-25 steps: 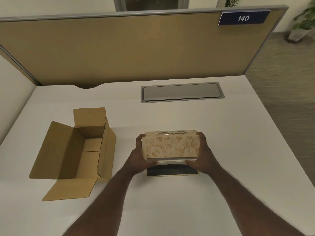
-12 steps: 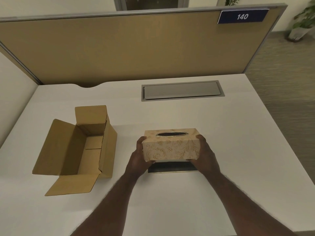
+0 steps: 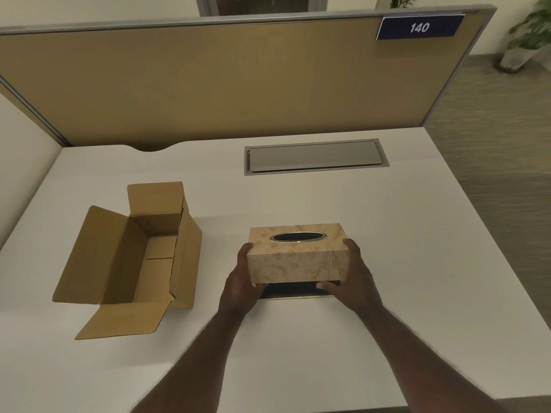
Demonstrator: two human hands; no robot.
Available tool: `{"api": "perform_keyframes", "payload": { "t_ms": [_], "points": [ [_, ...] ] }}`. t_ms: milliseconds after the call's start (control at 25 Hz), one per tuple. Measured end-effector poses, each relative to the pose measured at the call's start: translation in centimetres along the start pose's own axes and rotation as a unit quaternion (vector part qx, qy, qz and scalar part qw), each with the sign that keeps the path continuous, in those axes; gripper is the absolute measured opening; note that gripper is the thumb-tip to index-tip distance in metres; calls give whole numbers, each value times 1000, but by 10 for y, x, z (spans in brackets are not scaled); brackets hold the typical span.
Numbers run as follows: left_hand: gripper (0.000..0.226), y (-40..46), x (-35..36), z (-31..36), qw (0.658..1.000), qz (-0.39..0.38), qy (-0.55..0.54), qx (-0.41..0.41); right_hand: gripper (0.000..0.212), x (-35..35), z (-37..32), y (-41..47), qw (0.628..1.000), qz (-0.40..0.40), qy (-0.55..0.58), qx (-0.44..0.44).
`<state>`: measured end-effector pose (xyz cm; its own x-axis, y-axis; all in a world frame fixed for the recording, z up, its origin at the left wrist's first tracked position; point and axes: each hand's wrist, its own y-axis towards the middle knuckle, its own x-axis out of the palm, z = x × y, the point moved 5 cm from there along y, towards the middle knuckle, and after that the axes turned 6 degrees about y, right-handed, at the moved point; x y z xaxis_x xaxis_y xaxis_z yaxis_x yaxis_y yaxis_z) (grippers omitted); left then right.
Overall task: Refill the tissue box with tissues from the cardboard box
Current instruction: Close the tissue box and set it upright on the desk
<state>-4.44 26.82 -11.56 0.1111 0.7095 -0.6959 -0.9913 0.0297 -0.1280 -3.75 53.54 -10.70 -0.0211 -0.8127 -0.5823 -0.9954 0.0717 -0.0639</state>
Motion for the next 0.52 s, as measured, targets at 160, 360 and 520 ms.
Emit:
{"api": "perform_keyframes", "payload": {
  "t_ms": [160,360,520],
  "points": [
    [105,-7,4,-2,993,-24,-115,-29,107,-2,2,-3,996,16,77,30],
    [61,-9,8,-8,991,-6,-127,-45,72,-1,7,-3,992,44,111,42],
    [58,-14,12,-14,990,4,-128,-64,66,0,12,-8,991,57,110,46]
  ]
}}
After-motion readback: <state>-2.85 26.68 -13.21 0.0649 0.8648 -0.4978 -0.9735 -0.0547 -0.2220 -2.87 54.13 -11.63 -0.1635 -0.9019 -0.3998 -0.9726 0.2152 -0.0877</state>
